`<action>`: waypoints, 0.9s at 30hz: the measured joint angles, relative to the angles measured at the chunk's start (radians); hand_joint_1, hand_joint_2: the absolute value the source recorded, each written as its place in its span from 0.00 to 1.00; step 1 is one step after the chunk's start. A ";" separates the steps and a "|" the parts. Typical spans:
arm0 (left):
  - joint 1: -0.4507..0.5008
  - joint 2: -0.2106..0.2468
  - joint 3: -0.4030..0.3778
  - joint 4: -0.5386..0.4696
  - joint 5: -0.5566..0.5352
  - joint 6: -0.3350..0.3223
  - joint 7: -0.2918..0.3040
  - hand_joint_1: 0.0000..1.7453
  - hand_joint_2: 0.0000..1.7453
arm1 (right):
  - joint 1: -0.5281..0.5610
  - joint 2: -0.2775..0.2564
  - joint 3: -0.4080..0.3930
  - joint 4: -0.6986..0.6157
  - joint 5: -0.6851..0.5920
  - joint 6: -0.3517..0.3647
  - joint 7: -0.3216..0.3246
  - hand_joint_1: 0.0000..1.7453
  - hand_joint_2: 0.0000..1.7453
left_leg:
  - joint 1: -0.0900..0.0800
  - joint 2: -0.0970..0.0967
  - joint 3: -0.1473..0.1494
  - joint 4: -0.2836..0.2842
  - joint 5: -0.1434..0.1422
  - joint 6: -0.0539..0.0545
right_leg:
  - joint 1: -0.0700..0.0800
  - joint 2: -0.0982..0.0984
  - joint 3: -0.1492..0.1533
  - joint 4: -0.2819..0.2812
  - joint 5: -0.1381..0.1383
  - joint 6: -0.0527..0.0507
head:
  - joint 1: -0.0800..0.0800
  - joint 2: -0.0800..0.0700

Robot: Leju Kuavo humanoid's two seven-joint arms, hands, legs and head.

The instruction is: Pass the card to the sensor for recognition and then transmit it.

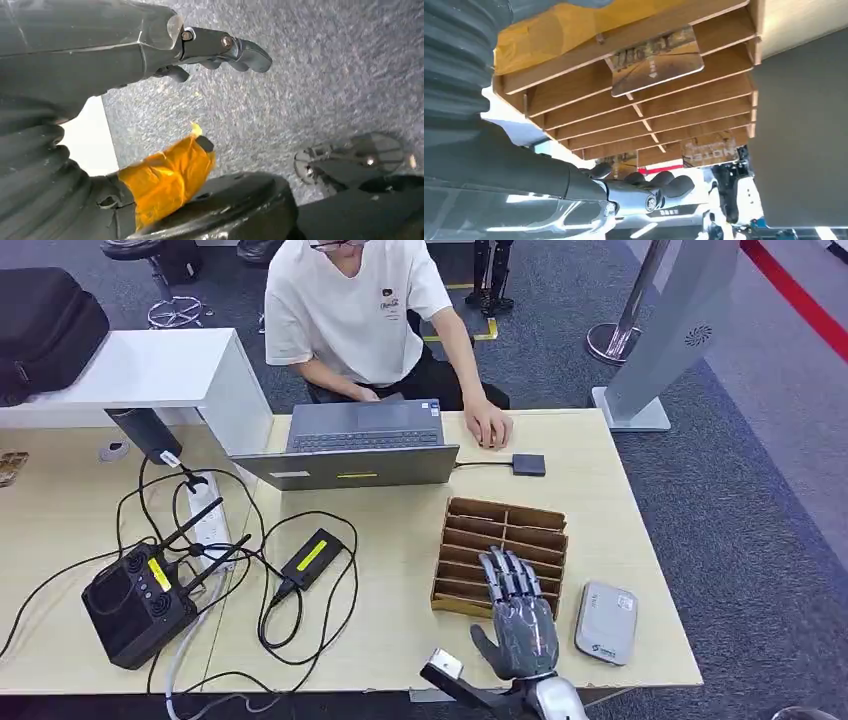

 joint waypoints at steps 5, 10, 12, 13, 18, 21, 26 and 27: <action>0.003 -0.002 -0.032 0.000 -0.040 0.121 -0.089 0.00 1.00 | 0.021 -0.005 -0.002 -0.008 0.000 0.000 0.013 0.00 1.00 | 0.000 0.000 0.000 0.000 0.000 0.000 | 0.000 0.000 0.000 0.000 0.000 0.000 | 0.000 0.000; 0.004 -0.002 -0.038 0.000 -0.018 0.098 -0.098 0.00 1.00 | 0.028 -0.010 -0.003 -0.013 -0.005 0.000 0.010 0.00 1.00 | 0.000 0.000 0.000 0.000 0.000 0.000 | 0.000 0.000 0.000 0.000 0.000 0.000 | 0.000 0.000; 0.004 -0.002 -0.038 0.000 -0.005 0.083 -0.100 0.00 1.00 | 0.028 -0.010 -0.003 -0.013 -0.006 0.000 0.007 0.00 1.00 | 0.000 0.000 0.000 0.000 0.000 0.000 | 0.000 0.000 0.000 0.000 0.000 0.000 | 0.000 0.000; 0.004 -0.002 -0.038 0.000 -0.003 0.079 -0.101 0.00 1.00 | 0.028 -0.010 -0.003 -0.013 -0.008 0.000 0.006 0.00 1.00 | 0.000 0.000 0.000 0.000 0.000 0.000 | 0.000 0.000 0.000 0.000 0.000 0.000 | 0.000 0.000; 0.004 -0.002 -0.038 0.000 0.005 0.064 -0.098 0.00 1.00 | 0.028 -0.010 -0.003 -0.013 -0.011 0.000 -0.006 0.00 1.00 | 0.000 0.000 0.000 0.000 0.000 0.000 | 0.000 0.000 0.000 0.000 0.000 0.000 | 0.000 0.000; 0.004 -0.002 -0.038 0.000 0.009 0.056 -0.096 0.00 1.00 | 0.028 -0.010 -0.003 -0.013 -0.014 0.000 -0.015 0.00 1.00 | 0.000 0.000 0.000 0.000 0.000 0.000 | 0.000 0.000 0.000 0.000 0.000 0.000 | 0.000 0.000; 0.004 -0.002 -0.038 0.000 0.015 0.037 -0.084 0.00 1.00 | 0.023 -0.009 0.003 -0.014 -0.027 0.000 -0.032 0.00 1.00 | 0.000 0.000 0.000 0.000 0.000 0.000 | 0.000 0.000 0.000 0.000 0.000 0.000 | 0.000 0.000; 0.004 -0.002 -0.037 0.000 0.015 0.034 -0.084 0.00 1.00 | 0.018 -0.009 0.006 -0.013 -0.034 0.000 -0.036 0.00 1.00 | 0.000 0.000 0.000 0.000 0.000 0.000 | 0.000 0.000 0.000 0.000 0.000 0.000 | 0.000 0.000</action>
